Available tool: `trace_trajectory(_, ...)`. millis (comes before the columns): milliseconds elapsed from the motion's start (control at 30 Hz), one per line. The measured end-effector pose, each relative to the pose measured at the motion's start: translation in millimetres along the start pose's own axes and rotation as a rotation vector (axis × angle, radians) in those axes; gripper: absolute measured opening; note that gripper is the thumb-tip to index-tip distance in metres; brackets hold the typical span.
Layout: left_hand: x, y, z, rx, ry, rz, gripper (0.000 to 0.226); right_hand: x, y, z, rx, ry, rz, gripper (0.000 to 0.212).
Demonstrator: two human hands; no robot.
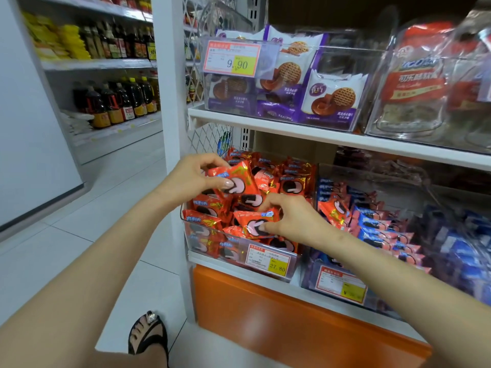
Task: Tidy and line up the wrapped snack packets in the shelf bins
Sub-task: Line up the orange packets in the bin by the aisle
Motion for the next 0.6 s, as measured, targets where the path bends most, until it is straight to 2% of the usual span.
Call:
trace_trajectory(167, 4, -9, 16, 0.271, 0.382, 0.050, 0.020, 6, 4, -7, -0.118, -0.140, -0.065, 0.031)
trace_trajectory(300, 6, -7, 32, 0.303, 0.726, 0.240, 0.032, 3, 5, -8, -0.146, -0.162, -0.071, 0.032)
trace_trajectory(367, 10, -5, 42, 0.313, 0.823, 0.288, 0.036, 0, 5, -7, -0.161, -0.163, -0.061, 0.032)
trace_trajectory(433, 14, -3, 52, 0.322, 0.831, 0.294, 0.035, -3, 6, -6, -0.173, -0.135, -0.045, 0.031)
trace_trajectory(600, 18, -3, 64, 0.341, 0.627, 0.205, 0.031, -15, 8, -13, -0.231, 0.020, 0.044, 0.025)
Point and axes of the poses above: each hand's wrist, its own y-axis towards the middle knuckle, its own z-axis out of the palm, x = y × z, the point moved 5 cm from there along y, towards the middle knuckle, and after that the axes turned 6 degrees about -x, right-handed, at the moved point
